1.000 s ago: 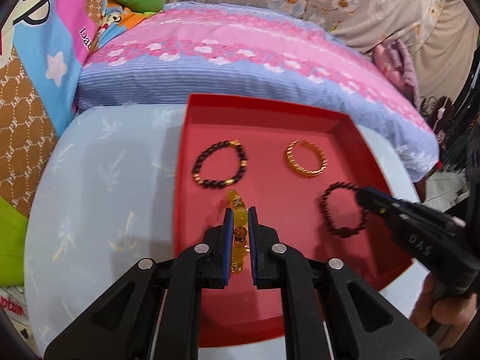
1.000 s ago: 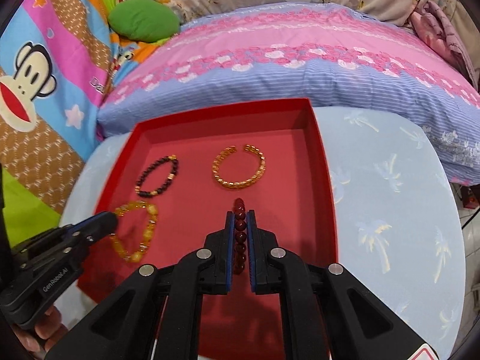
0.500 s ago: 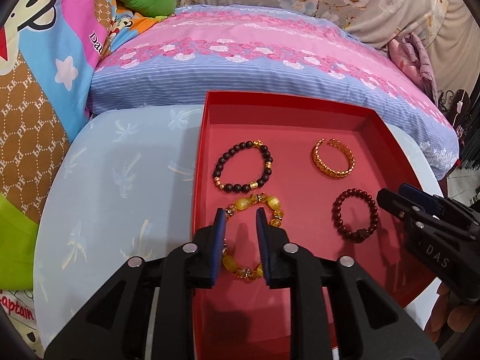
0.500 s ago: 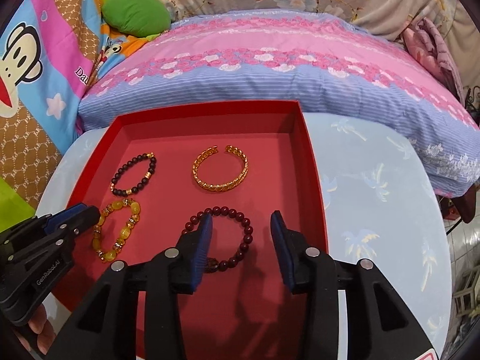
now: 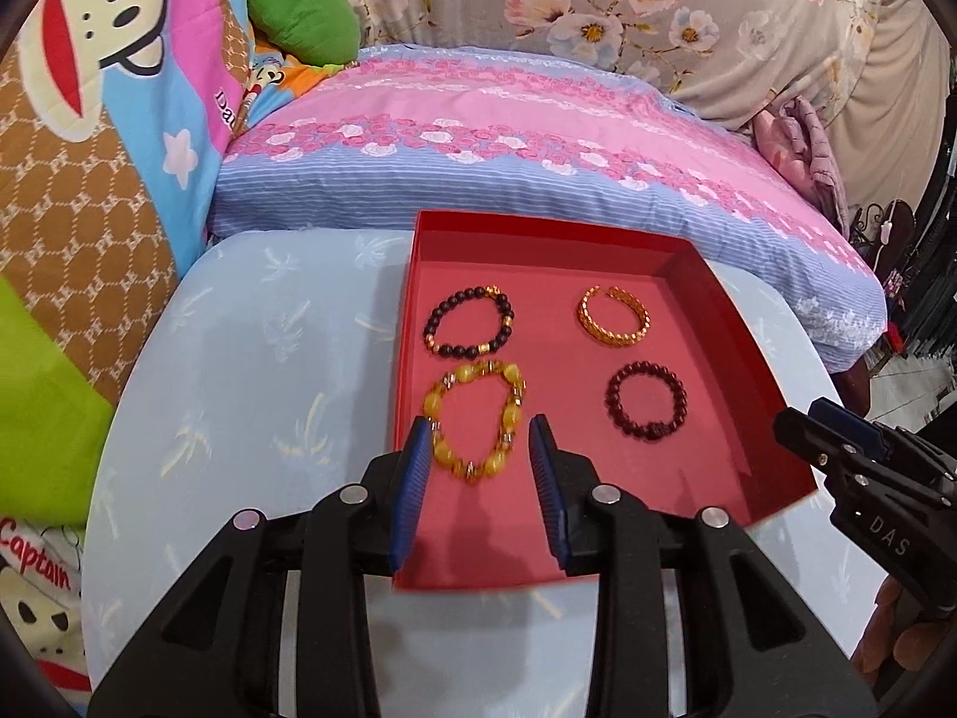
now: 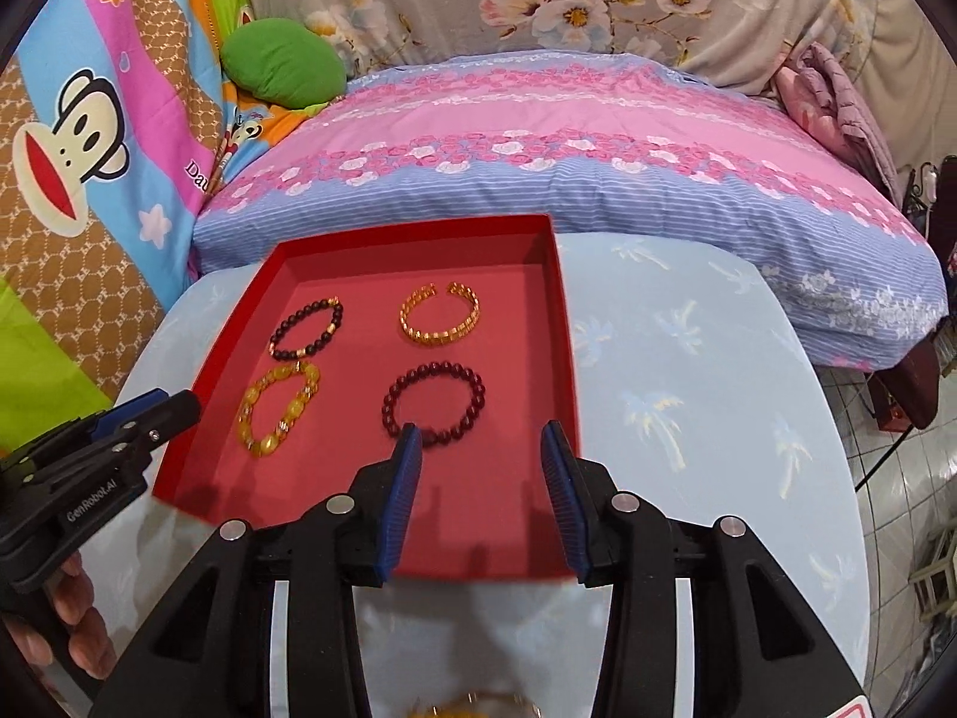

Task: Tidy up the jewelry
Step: 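Carry both bracelets into the red tray and open both grippers, then grasp the garnet bead bracelet with the left gripper while the right gripper grasps the orange-yellow bead bracelet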

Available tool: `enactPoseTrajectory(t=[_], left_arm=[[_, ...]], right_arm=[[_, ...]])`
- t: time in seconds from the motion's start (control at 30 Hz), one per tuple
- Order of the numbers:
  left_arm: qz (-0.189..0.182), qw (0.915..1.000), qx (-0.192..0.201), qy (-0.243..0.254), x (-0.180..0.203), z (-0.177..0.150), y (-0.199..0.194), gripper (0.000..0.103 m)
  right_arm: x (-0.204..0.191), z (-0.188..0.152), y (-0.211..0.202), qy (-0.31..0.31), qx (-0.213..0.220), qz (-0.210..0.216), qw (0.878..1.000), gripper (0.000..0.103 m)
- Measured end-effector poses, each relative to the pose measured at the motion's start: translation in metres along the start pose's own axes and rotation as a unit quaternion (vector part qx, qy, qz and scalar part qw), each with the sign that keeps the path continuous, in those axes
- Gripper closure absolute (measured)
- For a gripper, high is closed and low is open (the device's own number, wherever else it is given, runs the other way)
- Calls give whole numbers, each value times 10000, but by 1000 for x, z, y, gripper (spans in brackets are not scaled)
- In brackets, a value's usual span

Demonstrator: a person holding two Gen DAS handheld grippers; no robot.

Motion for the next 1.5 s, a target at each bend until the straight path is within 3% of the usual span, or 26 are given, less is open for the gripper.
enactPoseTrajectory(t=[0.43, 0.83, 1.07, 1.5], left_arm=[[-43, 9998, -164, -59, 2, -73, -49, 71], [-73, 9985, -539, -115, 4, -133, -62, 71], [-134, 9980, -597, -125, 11, -141, -64, 71], [-210, 9978, -628, -107, 17, -142, -64, 71]], right_arm=[[11, -80, -44, 9, -267, -93, 9996, 62], [23, -138, -45, 220, -632, -203, 9976, 62], [20, -143, -41, 233, -618, -221, 9976, 67], [19, -152, -35, 166, -741, -217, 9969, 88]])
Point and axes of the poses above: each gripper's, at about its wrist camera, not at the fingertips, and y roughly the way its jaws point, x to its right, z to its top, the point moved 5 cm from there along y, roughly the way its jaws point
